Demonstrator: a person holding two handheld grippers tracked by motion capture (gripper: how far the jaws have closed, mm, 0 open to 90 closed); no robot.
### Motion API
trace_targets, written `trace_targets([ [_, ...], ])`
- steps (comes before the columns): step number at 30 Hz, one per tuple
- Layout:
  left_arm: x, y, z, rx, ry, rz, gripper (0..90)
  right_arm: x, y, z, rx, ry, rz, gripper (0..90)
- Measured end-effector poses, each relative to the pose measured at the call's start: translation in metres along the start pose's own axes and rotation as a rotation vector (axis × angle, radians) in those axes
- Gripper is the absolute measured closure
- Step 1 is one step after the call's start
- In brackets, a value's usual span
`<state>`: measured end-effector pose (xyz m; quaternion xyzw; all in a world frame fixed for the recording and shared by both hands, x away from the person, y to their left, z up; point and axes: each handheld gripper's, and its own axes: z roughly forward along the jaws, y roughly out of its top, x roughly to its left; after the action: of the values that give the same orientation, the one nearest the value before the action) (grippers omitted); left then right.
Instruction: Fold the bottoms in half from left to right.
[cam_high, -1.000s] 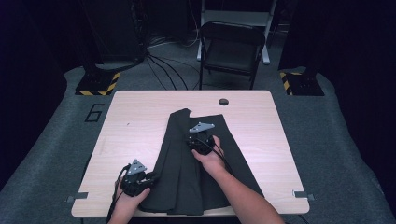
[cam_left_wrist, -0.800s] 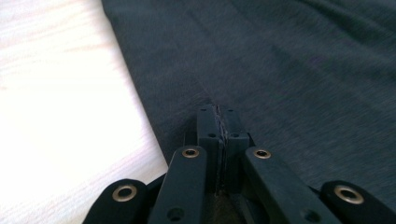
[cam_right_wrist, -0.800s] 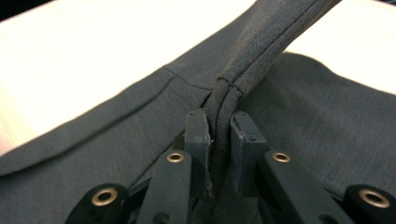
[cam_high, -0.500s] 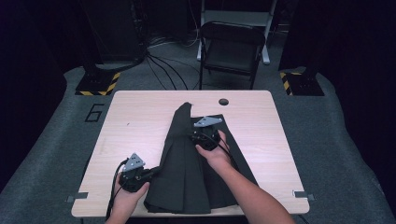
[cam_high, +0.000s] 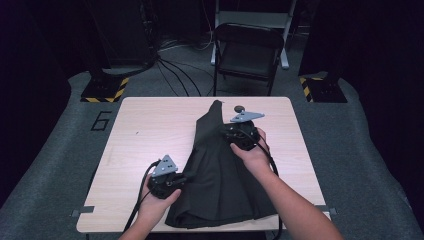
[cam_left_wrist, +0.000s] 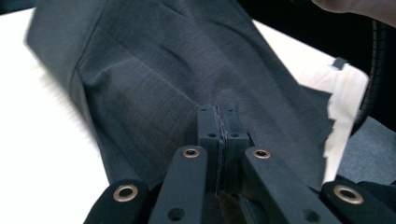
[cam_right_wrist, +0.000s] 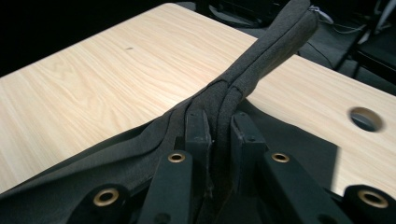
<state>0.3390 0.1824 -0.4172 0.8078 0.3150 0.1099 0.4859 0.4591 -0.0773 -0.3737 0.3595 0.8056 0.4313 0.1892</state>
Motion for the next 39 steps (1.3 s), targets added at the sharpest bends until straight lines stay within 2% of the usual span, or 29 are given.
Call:
trace_targets([
  [3,-0.007,0.008,0.013,0.010,-0.025,0.030,89.2,-0.007,-0.001,-0.007,0.012,-0.016,0.000,79.2],
  [4,-0.010,0.010,0.018,0.013,-0.035,0.028,89.3,-0.011,-0.003,-0.009,0.018,-0.026,-0.005,79.2],
  [5,-0.012,0.011,0.023,0.015,-0.046,0.028,89.2,-0.019,-0.007,-0.013,0.031,-0.038,0.014,79.2],
  [8,-0.017,0.013,0.040,0.028,-0.061,0.037,89.1,-0.027,-0.012,-0.013,0.049,-0.050,0.043,79.2],
  [10,-0.019,0.011,0.051,0.047,-0.063,0.033,89.0,-0.034,-0.019,-0.010,0.066,-0.054,0.058,79.1],
  [11,-0.019,0.009,0.056,0.052,-0.058,0.036,89.0,-0.042,-0.027,-0.003,0.097,-0.067,0.070,79.1],
  [12,-0.018,0.005,0.063,0.073,-0.062,0.032,88.9,-0.045,-0.032,0.002,0.106,-0.071,0.078,79.0],
  [15,-0.015,-0.002,0.071,0.092,-0.054,0.014,88.8,-0.054,-0.047,0.016,0.144,-0.087,0.113,78.9],
  [16,-0.014,-0.004,0.073,0.098,-0.051,0.006,88.8,-0.057,-0.053,0.022,0.146,-0.087,0.111,78.9],
  [18,-0.012,-0.006,0.074,0.109,-0.053,0.007,88.8,-0.062,-0.062,0.031,0.170,-0.099,0.149,78.9],
  [21,-0.009,-0.012,0.077,0.123,-0.043,-0.003,88.8,-0.068,-0.076,0.042,0.208,-0.093,0.196,78.7],
  [23,-0.006,-0.016,0.076,0.128,-0.038,-0.011,88.7,-0.070,-0.083,0.048,0.223,-0.091,0.211,78.6],
  [24,-0.006,-0.018,0.076,0.122,-0.035,-0.022,88.6,-0.071,-0.086,0.051,0.235,-0.094,0.204,78.6],
  [28,-0.005,-0.018,0.077,0.121,-0.036,-0.025,88.6,-0.072,-0.090,0.056,0.246,-0.099,0.210,78.7],
  [30,-0.006,-0.018,0.078,0.113,-0.039,-0.033,88.6,-0.072,-0.089,0.056,0.241,-0.101,0.206,78.8],
  [31,-0.006,-0.017,0.078,0.113,-0.051,-0.040,87.7,-0.071,-0.084,0.054,0.225,-0.112,0.188,78.9],
  [34,-0.005,-0.016,0.080,0.093,-0.042,-0.050,81.6,-0.070,-0.079,0.052,0.205,-0.136,0.156,78.8],
  [36,-0.005,-0.016,0.079,0.085,-0.040,-0.061,78.7,-0.071,-0.079,0.053,0.209,-0.138,0.153,78.6],
  [37,-0.004,-0.016,0.077,0.068,-0.022,-0.064,67.9,-0.072,-0.083,0.057,0.231,-0.145,0.168,77.3],
  [39,-0.003,-0.016,0.075,0.066,-0.031,-0.072,62.6,-0.073,-0.086,0.061,0.240,-0.153,0.171,76.4],
])
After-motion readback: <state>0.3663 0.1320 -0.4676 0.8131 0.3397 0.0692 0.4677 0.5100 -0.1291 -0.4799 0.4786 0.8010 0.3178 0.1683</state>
